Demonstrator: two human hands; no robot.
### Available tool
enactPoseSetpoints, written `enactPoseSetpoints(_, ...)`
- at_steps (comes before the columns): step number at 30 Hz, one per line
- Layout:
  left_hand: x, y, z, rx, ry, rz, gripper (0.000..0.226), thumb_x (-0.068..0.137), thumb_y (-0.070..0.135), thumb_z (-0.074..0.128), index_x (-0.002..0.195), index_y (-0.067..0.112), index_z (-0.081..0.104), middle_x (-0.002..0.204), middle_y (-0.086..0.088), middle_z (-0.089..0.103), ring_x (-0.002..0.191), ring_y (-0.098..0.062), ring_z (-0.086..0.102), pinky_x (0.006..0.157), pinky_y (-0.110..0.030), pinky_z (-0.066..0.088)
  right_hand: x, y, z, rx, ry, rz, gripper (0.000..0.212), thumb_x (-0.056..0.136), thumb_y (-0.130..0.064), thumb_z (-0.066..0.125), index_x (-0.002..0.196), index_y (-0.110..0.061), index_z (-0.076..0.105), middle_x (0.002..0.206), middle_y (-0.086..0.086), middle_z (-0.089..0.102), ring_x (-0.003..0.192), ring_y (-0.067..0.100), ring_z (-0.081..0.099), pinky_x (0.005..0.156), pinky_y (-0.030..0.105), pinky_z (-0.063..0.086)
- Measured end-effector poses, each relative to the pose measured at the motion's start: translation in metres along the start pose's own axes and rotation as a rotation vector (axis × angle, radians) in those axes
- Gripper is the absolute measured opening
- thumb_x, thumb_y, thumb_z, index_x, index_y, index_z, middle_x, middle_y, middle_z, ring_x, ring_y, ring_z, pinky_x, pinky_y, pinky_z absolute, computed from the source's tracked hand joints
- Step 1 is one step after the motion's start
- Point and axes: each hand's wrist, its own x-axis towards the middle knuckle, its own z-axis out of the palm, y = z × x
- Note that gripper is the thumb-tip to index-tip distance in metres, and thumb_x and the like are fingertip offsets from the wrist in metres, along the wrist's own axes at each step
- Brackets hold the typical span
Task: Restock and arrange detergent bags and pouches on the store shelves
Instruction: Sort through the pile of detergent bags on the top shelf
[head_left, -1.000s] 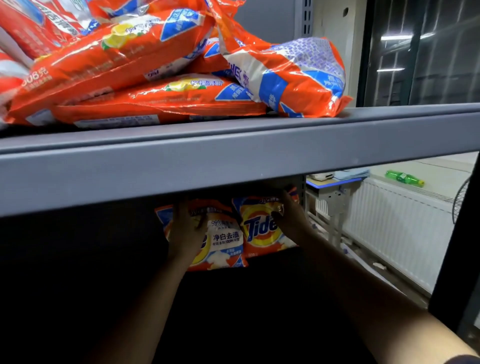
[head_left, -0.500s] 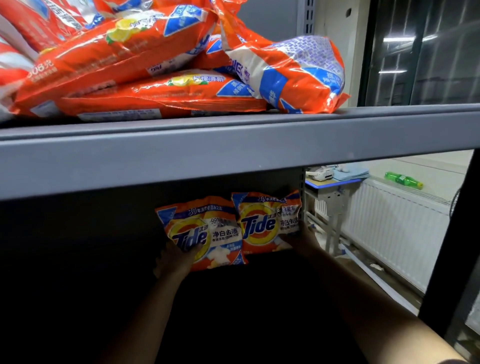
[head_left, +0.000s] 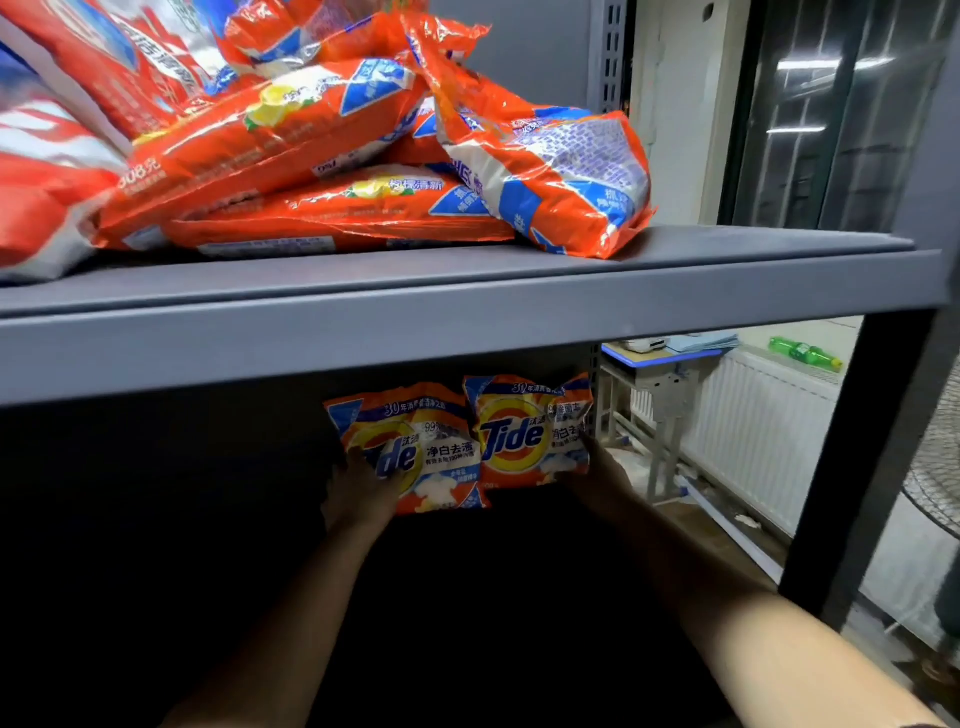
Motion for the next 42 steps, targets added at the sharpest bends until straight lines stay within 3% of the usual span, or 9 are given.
enactPoseSetpoints(3, -0.028, 0.008, -0.012, 0.021, -0.044, 0.112, 0.050, 0.092, 0.048, 0.052, 0.129, 0.015, 0.051, 0.122, -0.010, 0.059, 0.111, -0.029, 0.056, 0.092, -0.038, 0.047, -0.024, -0.016, -0.002, -0.076, -0.060, -0.021, 0.045, 0.083, -0.035, 0.069, 0.122, -0.039, 0.046, 0.116, -0.010, 0.058, 0.101, 0.008, 0.056, 0.085, 0.029, 0.047)
enactPoseSetpoints(6, -0.058, 0.014, -0.026, 0.120, -0.048, 0.161, 0.046, 0.095, 0.044, 0.048, 0.134, 0.020, 0.047, 0.125, -0.006, 0.058, 0.111, -0.025, 0.057, 0.092, -0.038, 0.048, -0.054, -0.033, -0.005, -0.107, -0.085, -0.035, 0.043, 0.063, -0.059, 0.066, 0.102, -0.061, 0.049, 0.113, -0.015, 0.059, 0.103, 0.009, 0.059, 0.089, 0.034, 0.049)
enactPoseSetpoints(11, -0.112, 0.027, -0.053, 0.222, -0.073, 0.180, 0.043, 0.097, 0.042, 0.043, 0.135, 0.022, 0.044, 0.125, -0.006, 0.058, 0.110, -0.026, 0.058, 0.093, -0.040, 0.049, -0.106, -0.066, -0.016, -0.398, -0.118, -0.136, 0.064, 0.079, -0.050, 0.054, 0.140, -0.039, 0.036, 0.144, 0.000, 0.046, 0.127, 0.026, 0.047, 0.095, 0.035, 0.040)
enactPoseSetpoints(17, -0.177, 0.051, -0.096, 0.364, -0.173, 0.208, 0.048, 0.097, 0.048, 0.038, 0.139, 0.026, 0.037, 0.137, 0.000, 0.049, 0.121, -0.024, 0.050, 0.099, -0.037, 0.043, -0.170, -0.122, -0.042, -0.674, -0.190, -0.158, 0.061, 0.093, -0.045, 0.050, 0.148, -0.032, 0.026, 0.156, -0.001, 0.027, 0.140, 0.026, 0.029, 0.110, 0.040, 0.029)
enactPoseSetpoints(22, -0.225, 0.076, -0.137, 0.313, -0.114, 0.284, 0.029, 0.090, 0.048, 0.045, 0.095, 0.021, 0.056, 0.101, -0.001, 0.062, 0.088, -0.019, 0.059, 0.077, -0.032, 0.049, -0.218, -0.170, -0.068, -0.778, -0.297, -0.183, 0.035, 0.093, -0.046, 0.046, 0.113, -0.018, 0.052, 0.111, 0.003, 0.058, 0.105, 0.024, 0.056, 0.080, 0.035, 0.046)
enactPoseSetpoints(27, -0.260, 0.108, -0.184, 0.325, 0.057, 0.436, 0.033, 0.088, 0.056, 0.045, 0.083, 0.027, 0.060, 0.083, 0.012, 0.062, 0.081, -0.012, 0.059, 0.072, -0.032, 0.044, -0.255, -0.224, -0.088, -0.826, -0.180, -0.365, 0.058, 0.092, -0.057, 0.045, 0.139, -0.024, 0.041, 0.129, -0.001, 0.052, 0.121, 0.022, 0.049, 0.096, 0.038, 0.042)
enactPoseSetpoints(31, -0.270, 0.128, -0.219, 0.307, 0.192, 0.456, 0.044, 0.087, 0.057, 0.046, 0.073, 0.019, 0.064, 0.072, 0.005, 0.065, 0.074, -0.017, 0.061, 0.060, -0.029, 0.044, -0.273, -0.258, -0.103, -0.701, -0.146, -0.410, 0.035, 0.086, -0.060, 0.052, 0.112, -0.038, 0.061, 0.114, -0.017, 0.063, 0.106, 0.009, 0.058, 0.089, 0.034, 0.049)
enactPoseSetpoints(37, -0.243, 0.158, -0.267, 0.088, 0.437, 0.529, 0.041, 0.091, 0.040, 0.050, 0.064, 0.011, 0.058, 0.060, -0.001, 0.059, 0.065, -0.024, 0.056, 0.051, -0.029, 0.033, -0.270, -0.307, -0.109, -0.529, 0.172, -0.550, 0.032, 0.087, -0.053, 0.055, 0.072, -0.025, 0.061, 0.074, -0.009, 0.065, 0.081, 0.018, 0.061, 0.067, 0.032, 0.047)
enactPoseSetpoints(42, -0.196, 0.173, -0.287, 0.005, 0.481, 0.521, 0.024, 0.090, 0.034, 0.049, 0.087, 0.015, 0.063, 0.084, -0.001, 0.062, 0.079, -0.022, 0.055, 0.067, -0.032, 0.044, -0.234, -0.330, -0.090, -0.506, 0.377, -0.603, 0.041, 0.086, -0.051, 0.060, 0.114, -0.021, 0.062, 0.114, -0.003, 0.064, 0.111, 0.020, 0.054, 0.083, 0.033, 0.045)
